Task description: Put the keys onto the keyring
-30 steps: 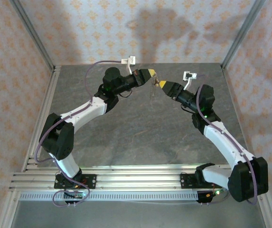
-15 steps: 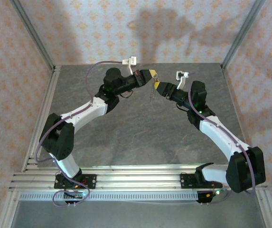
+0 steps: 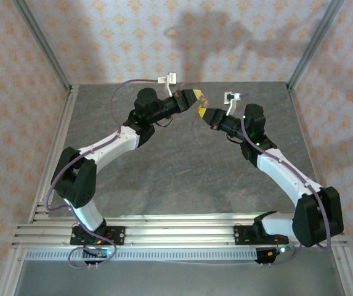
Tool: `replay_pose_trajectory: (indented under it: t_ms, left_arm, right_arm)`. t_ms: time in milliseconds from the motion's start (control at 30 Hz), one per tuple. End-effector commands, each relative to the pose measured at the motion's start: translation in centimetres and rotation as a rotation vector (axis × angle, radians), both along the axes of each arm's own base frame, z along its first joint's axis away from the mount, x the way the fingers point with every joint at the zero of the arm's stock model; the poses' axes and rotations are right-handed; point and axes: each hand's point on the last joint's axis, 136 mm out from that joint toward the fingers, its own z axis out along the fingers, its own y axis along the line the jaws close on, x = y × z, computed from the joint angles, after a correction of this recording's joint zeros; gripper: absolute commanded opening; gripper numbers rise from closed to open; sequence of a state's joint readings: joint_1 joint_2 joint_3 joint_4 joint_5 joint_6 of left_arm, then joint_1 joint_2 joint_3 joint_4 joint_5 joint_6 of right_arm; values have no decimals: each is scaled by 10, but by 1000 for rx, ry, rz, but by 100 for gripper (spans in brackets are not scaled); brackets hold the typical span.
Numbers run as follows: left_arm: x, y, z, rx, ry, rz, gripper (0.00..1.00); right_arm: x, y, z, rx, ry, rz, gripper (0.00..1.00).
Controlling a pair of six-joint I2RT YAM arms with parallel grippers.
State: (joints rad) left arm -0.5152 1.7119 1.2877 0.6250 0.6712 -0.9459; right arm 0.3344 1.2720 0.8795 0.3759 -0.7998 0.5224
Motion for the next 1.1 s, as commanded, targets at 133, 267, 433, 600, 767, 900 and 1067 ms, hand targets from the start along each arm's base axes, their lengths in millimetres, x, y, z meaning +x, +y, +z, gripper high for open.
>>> replay_pose_trajectory:
  t_ms: [133, 267, 433, 600, 767, 900, 1067]
  left_arm:
    - [-3, 0, 31, -65, -81, 2, 0]
    - [-3, 0, 29, -65, -76, 2, 0]
    - [-2, 0, 28, -65, -76, 3, 0]
    - [-3, 0, 29, -66, -76, 2, 0]
    - [-4, 0, 32, -67, -81, -4, 0]
    - [-5, 0, 34, -69, -89, -7, 0]
    - [-7, -1, 37, -72, -96, -16, 0]
  right_arm:
    - [-24, 29, 27, -18, -87, 148, 0]
    - [-30, 36, 28, -31, -90, 185, 0]
    - [-31, 39, 24, -44, -75, 212, 0]
    - [-29, 37, 18, -68, -59, 193, 6]
    - [-35, 13, 12, -92, -44, 136, 42]
    - [-38, -18, 11, -60, -30, 70, 43]
    - [-36, -51, 25, 1, -57, -47, 42]
